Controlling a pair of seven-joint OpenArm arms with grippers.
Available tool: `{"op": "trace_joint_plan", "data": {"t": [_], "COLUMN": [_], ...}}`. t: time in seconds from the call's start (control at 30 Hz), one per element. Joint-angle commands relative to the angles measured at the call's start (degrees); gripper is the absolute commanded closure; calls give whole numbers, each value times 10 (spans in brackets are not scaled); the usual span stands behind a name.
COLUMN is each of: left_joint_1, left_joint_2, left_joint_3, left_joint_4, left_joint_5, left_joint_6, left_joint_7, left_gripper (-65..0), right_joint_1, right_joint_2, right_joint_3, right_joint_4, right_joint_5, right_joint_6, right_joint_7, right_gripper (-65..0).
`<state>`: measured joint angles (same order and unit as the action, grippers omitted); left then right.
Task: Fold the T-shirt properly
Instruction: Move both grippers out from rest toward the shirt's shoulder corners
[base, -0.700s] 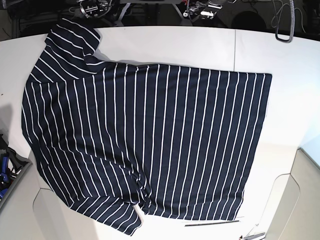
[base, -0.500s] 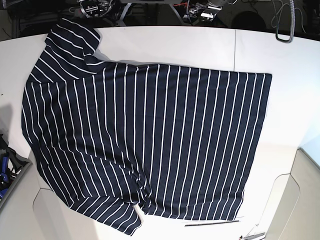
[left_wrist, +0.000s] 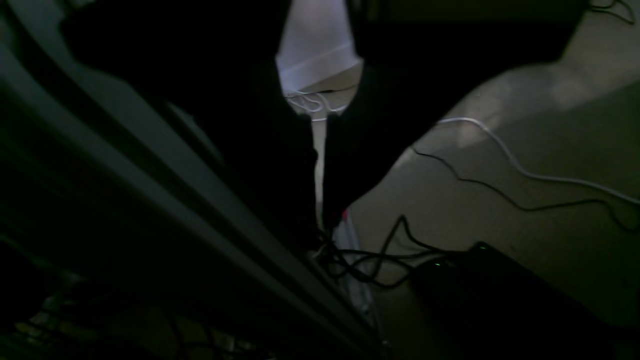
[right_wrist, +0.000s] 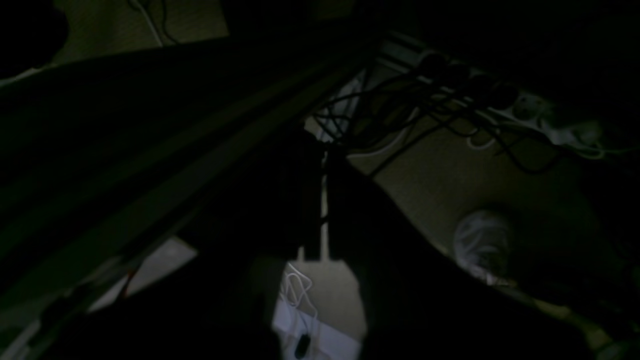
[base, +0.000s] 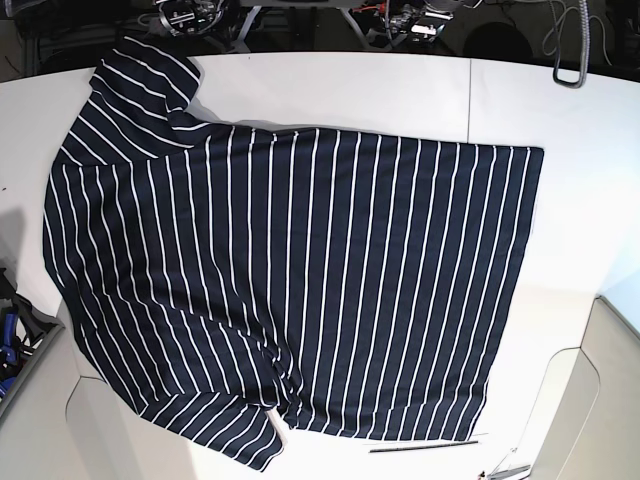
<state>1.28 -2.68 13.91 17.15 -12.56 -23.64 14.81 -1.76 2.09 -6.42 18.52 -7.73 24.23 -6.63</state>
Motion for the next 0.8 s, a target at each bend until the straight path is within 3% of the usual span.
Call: {"op": "trace_joint_plan", "data": {"t": [0.0, 0.37, 0.57, 0.77], "left_joint_1": [0, 20, 43, 89], "left_joint_2": [-2, -23, -48, -73], "left_joint_3": [1, 1, 1, -1], "left_joint_4": [3, 13, 60, 125], "left_joint_5": [-5, -5, -12, -59], "left_joint_6": [-9, -12, -87, -97], "left_joint_7": [4, 4, 4, 5], "left_gripper": [-39, -39, -39, -39], "right_joint_1": [0, -4, -40, -103], "right_joint_2": [3, 21, 33, 57], "right_joint_3": [-1, -1, -1, -1], "right_joint_4": [4, 5, 38, 121], "right_joint_5": [2, 2, 2, 2], "right_joint_6": [6, 6, 6, 19], "right_joint_7": [4, 4, 4, 4], "right_gripper": [-13, -13, -13, -13]}}
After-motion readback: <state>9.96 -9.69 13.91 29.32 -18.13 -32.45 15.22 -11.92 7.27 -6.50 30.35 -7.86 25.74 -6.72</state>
